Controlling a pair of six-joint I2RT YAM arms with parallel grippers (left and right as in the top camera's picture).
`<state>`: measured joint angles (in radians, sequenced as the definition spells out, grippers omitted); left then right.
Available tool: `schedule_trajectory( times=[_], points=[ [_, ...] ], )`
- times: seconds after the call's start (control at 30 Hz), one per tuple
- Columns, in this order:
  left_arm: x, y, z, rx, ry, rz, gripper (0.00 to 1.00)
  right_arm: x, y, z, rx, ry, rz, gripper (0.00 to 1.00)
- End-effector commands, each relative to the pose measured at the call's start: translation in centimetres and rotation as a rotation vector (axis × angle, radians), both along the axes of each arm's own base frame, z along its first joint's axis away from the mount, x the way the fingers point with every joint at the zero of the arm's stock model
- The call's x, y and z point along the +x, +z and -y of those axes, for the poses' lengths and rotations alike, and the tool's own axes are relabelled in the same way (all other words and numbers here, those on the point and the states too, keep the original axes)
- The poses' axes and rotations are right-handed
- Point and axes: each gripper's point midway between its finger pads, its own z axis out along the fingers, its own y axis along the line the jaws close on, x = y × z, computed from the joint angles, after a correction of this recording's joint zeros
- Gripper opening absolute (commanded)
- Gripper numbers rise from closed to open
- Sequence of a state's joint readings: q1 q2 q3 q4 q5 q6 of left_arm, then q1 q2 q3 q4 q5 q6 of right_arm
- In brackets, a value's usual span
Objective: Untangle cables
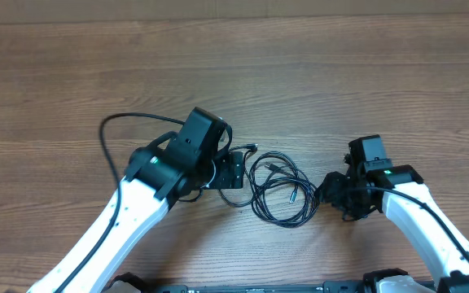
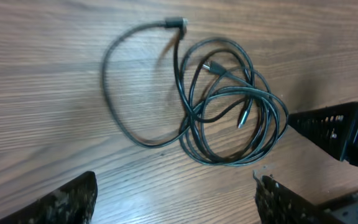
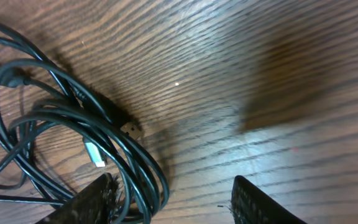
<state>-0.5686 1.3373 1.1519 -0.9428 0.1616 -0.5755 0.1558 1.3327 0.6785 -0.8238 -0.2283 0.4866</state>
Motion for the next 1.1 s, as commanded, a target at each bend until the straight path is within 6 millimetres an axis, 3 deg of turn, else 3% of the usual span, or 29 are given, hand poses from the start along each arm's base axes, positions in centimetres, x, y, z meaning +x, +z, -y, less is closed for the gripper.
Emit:
schedule_trajectory(
  times=[0.0, 0.23, 0.3, 0.4, 0.53, 0.63, 0.67, 0.77, 0.8, 0.97, 1.07],
  points=[
    [-0.6, -3.1, 1.9, -0.073, -0.080, -0.125, 0.80, -0.3, -0.8, -0.6, -0.006, 0.029, -0.019, 0.57],
    [0.4, -8.3, 5.5, -0.158, -0.131, -0.274, 0.78, 0.0, -2.1, -1.9, -0.007, 0.070, -0.031, 0.49],
    [0.9, -10.2, 6.1, -0.161, -0.134, -0.298, 0.72, 0.1, -2.2, -2.0, -0.008, 0.075, -0.030, 0.40],
    [1.5, -11.4, 6.5, -0.162, -0.134, -0.301, 0.64, 0.0, -2.2, -2.0, -0.007, 0.075, -0.031, 0.34],
    [2.0, -11.8, 6.6, -0.163, -0.134, -0.288, 0.40, 0.1, -2.2, -2.0, -0.008, 0.075, -0.030, 0.30],
    [2.2, -11.6, 6.7, -0.168, -0.132, -0.279, 0.16, 0.0, -2.2, -2.0, -0.007, 0.075, -0.031, 0.29],
    [2.5, -11.5, 6.5, -0.171, -0.126, -0.277, 0.04, 0.0, -2.2, -2.0, -0.007, 0.075, -0.031, 0.28],
    [3.2, -10.8, 5.9, -0.178, -0.101, -0.274, 0.04, 0.1, -2.1, -2.0, -0.004, 0.075, -0.030, 0.15],
    [3.7, -10.2, 5.4, -0.180, -0.085, -0.271, 0.04, 0.1, -2.1, -2.2, 0.008, 0.077, -0.029, 0.06],
    [6.1, -6.4, 3.1, -0.191, -0.069, -0.203, 0.04, 1.2, -0.7, -4.3, 0.121, 0.097, 0.005, 0.04],
    [7.8, -2.4, 1.1, -0.205, -0.059, -0.119, 0.04, 2.9, 1.6, -5.7, 0.187, 0.143, 0.073, 0.04]
  ],
)
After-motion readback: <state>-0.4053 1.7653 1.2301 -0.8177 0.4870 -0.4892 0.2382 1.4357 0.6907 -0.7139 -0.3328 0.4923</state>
